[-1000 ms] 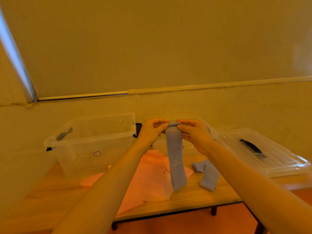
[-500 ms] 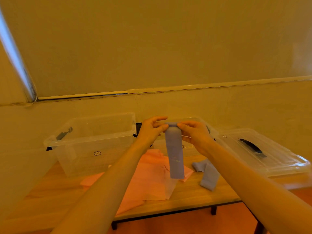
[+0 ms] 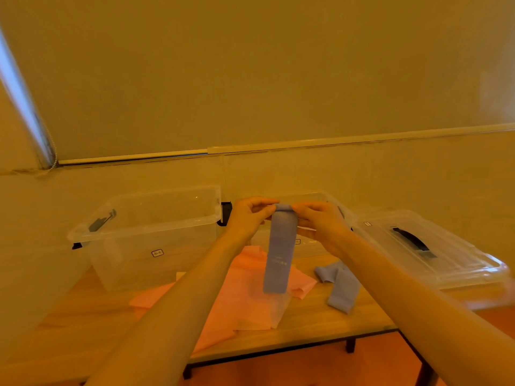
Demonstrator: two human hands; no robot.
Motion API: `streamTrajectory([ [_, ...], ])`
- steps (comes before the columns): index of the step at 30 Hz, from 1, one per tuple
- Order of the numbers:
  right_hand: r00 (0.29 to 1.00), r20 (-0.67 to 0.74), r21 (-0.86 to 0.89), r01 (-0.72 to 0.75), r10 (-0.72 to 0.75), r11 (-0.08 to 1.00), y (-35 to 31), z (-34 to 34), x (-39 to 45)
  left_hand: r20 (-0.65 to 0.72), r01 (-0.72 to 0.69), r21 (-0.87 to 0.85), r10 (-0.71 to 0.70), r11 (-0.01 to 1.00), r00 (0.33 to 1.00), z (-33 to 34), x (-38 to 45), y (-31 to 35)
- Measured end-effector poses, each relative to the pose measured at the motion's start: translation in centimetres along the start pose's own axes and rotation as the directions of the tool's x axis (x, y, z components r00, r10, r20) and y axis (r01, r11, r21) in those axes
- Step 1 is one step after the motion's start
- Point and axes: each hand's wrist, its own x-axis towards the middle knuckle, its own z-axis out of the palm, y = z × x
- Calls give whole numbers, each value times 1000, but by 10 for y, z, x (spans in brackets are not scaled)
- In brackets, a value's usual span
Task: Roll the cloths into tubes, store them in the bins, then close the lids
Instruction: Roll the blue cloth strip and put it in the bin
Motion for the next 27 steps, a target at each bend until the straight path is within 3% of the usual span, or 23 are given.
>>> streamTrajectory([
  [12, 989, -120, 44, 93, -87, 995, -1, 7, 2, -158, 64, -19, -66, 998, 985, 10, 0, -2],
  [21, 985, -132, 36, 120, -115, 992, -2, 7, 4, -158, 42, -32, -47, 999, 986, 11, 1, -2],
  [27, 990, -81, 12, 118, -116, 993, 0, 6, 5, -87, 12, 25, -10, 1000, 996, 12, 0, 1],
])
